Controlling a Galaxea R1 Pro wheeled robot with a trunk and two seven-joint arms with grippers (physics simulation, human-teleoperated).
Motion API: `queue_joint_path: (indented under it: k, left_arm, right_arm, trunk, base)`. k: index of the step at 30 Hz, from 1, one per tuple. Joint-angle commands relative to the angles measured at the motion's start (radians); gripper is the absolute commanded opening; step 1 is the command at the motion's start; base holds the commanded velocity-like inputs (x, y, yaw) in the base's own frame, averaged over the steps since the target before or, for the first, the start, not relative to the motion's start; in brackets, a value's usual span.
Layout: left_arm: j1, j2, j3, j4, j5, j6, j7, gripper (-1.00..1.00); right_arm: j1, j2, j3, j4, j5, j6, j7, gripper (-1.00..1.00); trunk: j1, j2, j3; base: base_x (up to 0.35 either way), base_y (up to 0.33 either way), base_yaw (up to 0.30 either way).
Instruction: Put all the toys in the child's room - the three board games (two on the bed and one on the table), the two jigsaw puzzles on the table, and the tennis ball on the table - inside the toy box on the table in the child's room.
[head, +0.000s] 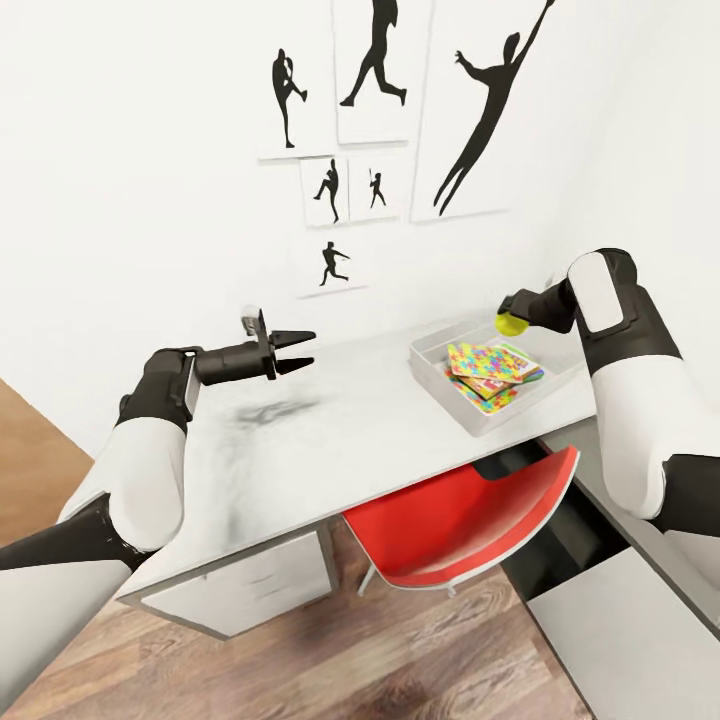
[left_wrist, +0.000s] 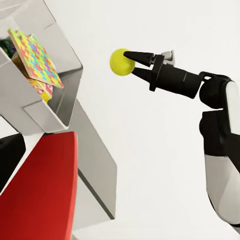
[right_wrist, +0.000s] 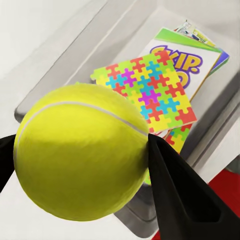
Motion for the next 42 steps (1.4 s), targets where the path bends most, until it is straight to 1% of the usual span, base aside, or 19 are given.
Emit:
queue_joint_path:
  k: [1,4,7,14,22,34,42]
  left_arm:
    - [-0.002,-0.001,0.012,-0.001,-0.011,0.010,-0.008,1.00]
    - [-0.001,-0.001,0.028,-0.001,-0.011,0.010,-0.008,1.00]
    - [-0.001,-0.001,0.034,-0.001,-0.011,0.010,-0.007,1.00]
    - [-0.001,-0.001,0.038,-0.001,-0.011,0.010,-0.008,1.00]
    - [-0.001,0.003,0.039,-0.001,-0.010,0.010,-0.008,1.00]
    - [-0.001,0.006,0.039,-0.001,-0.009,0.010,-0.008,1.00]
    - [-0.002,0.008,0.043,-0.001,-0.009,0.010,-0.008,1.00]
  right_arm:
    - [-0.001,0.000,-0.001,-0.001,-0.013,0.002,-0.014,-1.00]
    - [-0.001,0.000,-0.003,-0.001,-0.013,0.002,-0.014,-1.00]
    - [-0.001,0.001,-0.004,-0.001,-0.013,0.002,-0.014,-1.00]
    - [-0.001,0.000,-0.004,-0.001,-0.013,0.002,-0.014,-1.00]
    - [-0.001,0.004,-0.005,-0.001,-0.013,0.002,-0.014,-1.00]
    - [-0.001,0.009,-0.003,-0.002,-0.013,0.002,-0.014,-1.00]
    - [-0.001,0.005,-0.004,-0.002,-0.013,0.002,-0.014,-1.00]
  trunk:
    - [0.001,-0.002,-0.002]
    - [0.001,-0.002,-0.002]
    - [0.001,-0.002,-0.003]
    - [0.001,-0.002,-0.005]
    - [0.001,-0.002,-0.005]
    - [0.001,-0.002,0.013]
    - [0.001,-0.002,0.026]
  base:
    - [0.004,0.002,-0.032]
    - [0.016,0.001,-0.124]
    - [0.098,-0.046,-0.212]
    - [0.173,-0.143,-0.220]
    - [0.045,-0.032,-0.032]
    - [0.035,-0.042,-0.001]
    - [0.001,-0.001,-0.048]
